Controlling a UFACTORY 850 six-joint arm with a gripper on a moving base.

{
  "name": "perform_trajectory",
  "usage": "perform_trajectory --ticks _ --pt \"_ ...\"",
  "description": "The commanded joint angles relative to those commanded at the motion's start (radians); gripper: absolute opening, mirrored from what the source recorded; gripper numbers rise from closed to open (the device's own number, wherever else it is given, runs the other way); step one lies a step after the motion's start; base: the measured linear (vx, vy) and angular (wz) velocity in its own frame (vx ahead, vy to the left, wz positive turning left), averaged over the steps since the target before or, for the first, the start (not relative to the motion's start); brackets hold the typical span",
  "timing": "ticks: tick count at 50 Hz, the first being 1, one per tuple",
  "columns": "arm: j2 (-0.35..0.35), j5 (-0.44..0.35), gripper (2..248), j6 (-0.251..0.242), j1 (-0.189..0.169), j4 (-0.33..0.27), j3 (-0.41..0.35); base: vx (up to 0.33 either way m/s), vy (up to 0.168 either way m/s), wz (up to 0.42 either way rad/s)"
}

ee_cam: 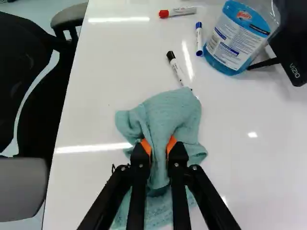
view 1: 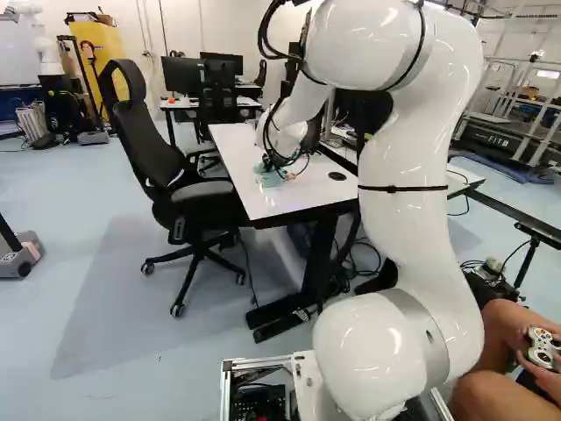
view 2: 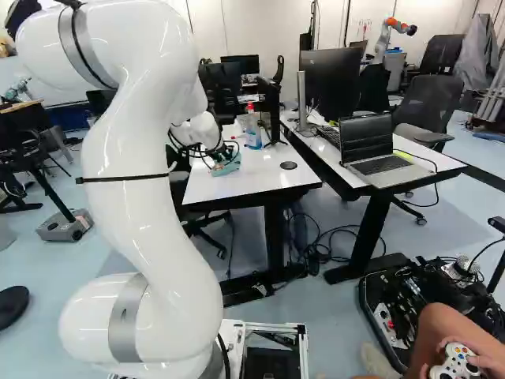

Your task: Clean the table with the green towel

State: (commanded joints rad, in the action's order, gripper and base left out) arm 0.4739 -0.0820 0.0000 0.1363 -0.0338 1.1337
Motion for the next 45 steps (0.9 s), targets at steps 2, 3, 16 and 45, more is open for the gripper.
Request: perform_trajectory --ticks 2,3,16,45 --pt "0.0 0.0 53 0.0 0.006 0.0 0.0 0.0 0.0 0.0" --pt "0.0 0.0 53 0.0 0.009 0.0 0.0 0.0 0.0 0.0" --pt "-0.004 0.0 53 0.0 0.046 0.0 -0.005 0.0 0.0 0.0" --pt "-0.078 0.0 53 0.0 0.109 0.0 -0.101 0.0 0.0 0.0"
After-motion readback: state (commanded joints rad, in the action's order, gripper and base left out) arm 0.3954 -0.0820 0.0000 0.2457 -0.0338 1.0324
